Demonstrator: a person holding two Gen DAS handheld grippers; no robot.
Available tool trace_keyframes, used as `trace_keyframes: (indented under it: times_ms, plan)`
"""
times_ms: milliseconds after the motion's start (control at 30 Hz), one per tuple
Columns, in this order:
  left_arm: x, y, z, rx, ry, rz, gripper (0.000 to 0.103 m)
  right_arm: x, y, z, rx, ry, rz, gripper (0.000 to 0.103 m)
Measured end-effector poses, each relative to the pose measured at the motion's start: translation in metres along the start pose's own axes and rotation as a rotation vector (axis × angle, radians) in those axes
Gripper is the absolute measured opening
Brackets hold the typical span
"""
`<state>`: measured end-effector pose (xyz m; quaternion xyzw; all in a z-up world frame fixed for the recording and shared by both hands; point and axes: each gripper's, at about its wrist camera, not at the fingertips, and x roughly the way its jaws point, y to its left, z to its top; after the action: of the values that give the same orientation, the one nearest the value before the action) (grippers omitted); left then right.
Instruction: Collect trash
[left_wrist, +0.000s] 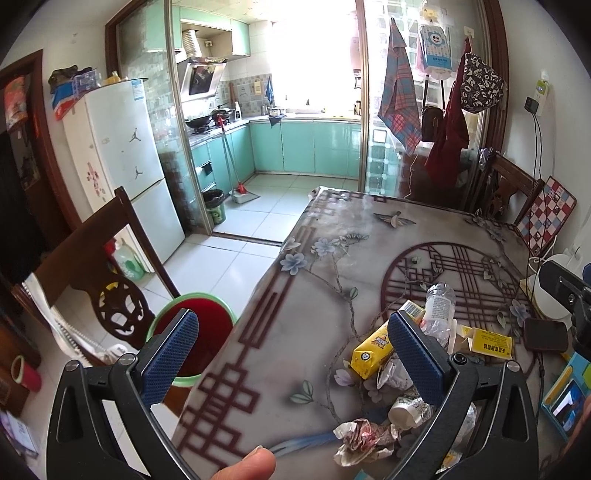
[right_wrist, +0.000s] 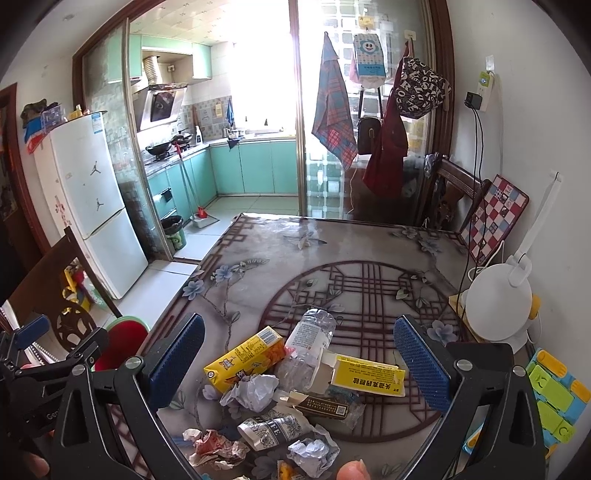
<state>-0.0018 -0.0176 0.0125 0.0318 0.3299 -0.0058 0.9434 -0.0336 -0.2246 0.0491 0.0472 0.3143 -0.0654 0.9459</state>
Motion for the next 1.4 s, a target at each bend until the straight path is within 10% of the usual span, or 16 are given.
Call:
trace_keyframes:
  times_ms: [1400]
  plan:
    - [-0.0014, -0.0065, 0.0016, 0.008, -0.003, 0.029, 0.103, -0.0008, -0.0033, 0.0077, -0.014, -0.037, 0.009, 0.103]
